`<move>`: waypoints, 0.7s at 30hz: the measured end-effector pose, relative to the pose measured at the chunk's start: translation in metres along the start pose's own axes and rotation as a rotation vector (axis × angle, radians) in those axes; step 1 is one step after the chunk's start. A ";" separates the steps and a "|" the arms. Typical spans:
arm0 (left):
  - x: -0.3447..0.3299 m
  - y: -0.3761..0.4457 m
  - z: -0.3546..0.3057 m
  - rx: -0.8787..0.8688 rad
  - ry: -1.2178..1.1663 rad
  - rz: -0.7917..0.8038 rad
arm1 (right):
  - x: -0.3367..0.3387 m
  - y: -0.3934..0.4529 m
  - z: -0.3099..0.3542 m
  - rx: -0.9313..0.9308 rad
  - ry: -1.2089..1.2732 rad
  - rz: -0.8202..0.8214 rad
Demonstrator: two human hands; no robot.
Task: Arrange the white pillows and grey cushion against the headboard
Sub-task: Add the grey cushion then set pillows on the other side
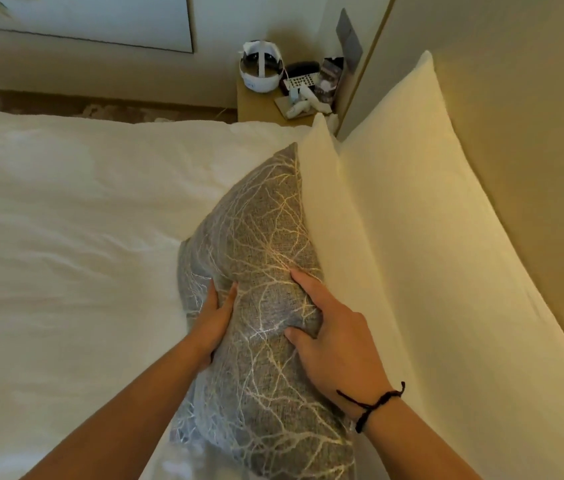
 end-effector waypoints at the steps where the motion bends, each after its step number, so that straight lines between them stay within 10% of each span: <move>1: -0.003 0.002 0.001 -0.003 0.008 -0.014 | 0.000 0.001 -0.001 -0.008 -0.020 0.009; 7: 0.017 -0.011 0.015 0.062 -0.069 -0.106 | -0.045 0.019 0.013 -0.117 -0.122 0.063; 15: -0.062 -0.098 -0.032 -0.238 0.564 -0.187 | -0.011 -0.046 -0.001 -0.051 -0.070 0.068; 21: -0.095 -0.129 -0.036 -0.280 0.793 -0.190 | -0.004 -0.190 -0.082 -0.346 -0.179 -0.052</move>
Point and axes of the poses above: each hand's wrist, its own y-axis towards the middle knuckle, its own x-axis out of the back of the hand, z = x × y, the point moved 6 cm from there along y, towards the middle knuckle, and after that the axes turned 13 degrees about z, right-handed, at the moved point
